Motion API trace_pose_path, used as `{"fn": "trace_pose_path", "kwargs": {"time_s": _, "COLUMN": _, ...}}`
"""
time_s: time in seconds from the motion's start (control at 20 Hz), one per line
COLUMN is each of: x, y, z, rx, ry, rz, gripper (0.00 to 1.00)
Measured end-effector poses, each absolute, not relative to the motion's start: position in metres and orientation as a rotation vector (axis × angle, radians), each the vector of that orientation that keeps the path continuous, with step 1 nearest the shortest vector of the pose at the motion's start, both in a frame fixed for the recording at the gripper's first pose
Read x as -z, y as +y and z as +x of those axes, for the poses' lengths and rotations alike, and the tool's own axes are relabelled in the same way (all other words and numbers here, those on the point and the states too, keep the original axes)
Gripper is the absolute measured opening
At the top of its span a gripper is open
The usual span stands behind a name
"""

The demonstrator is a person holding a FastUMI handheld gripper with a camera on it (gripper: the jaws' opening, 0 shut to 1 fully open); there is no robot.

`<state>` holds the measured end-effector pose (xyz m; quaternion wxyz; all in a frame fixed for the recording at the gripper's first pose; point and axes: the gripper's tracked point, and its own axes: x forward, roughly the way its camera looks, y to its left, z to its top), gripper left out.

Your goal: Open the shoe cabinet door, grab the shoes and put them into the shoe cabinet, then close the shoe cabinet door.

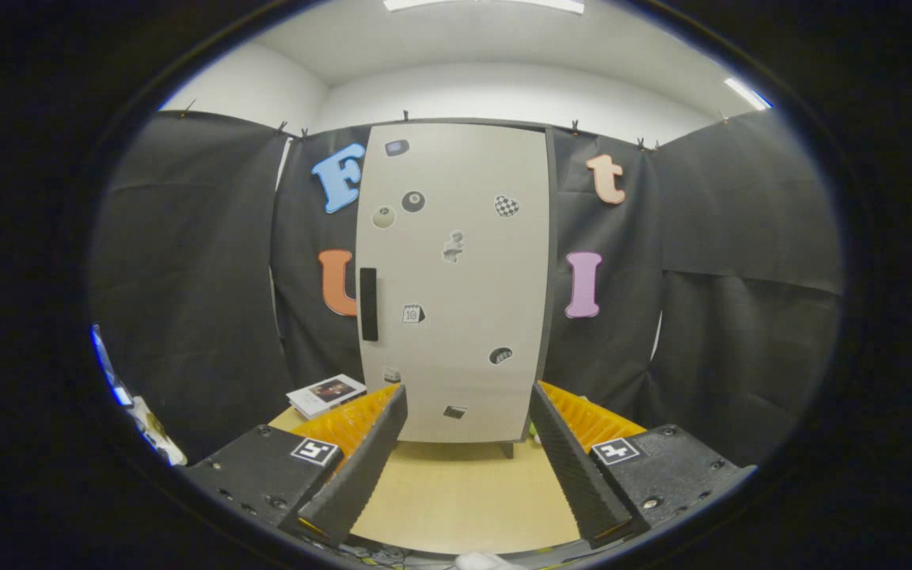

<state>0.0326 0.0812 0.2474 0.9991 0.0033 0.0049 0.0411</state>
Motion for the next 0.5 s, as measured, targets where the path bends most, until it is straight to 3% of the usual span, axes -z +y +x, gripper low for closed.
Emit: {"fn": "trace_pose_path", "kwargs": {"time_s": 0.5, "x": -0.255, "y": 0.070, "z": 0.029, "rx": -0.058, "ry": -0.002, "rz": 0.012, "gripper": 1.00}}
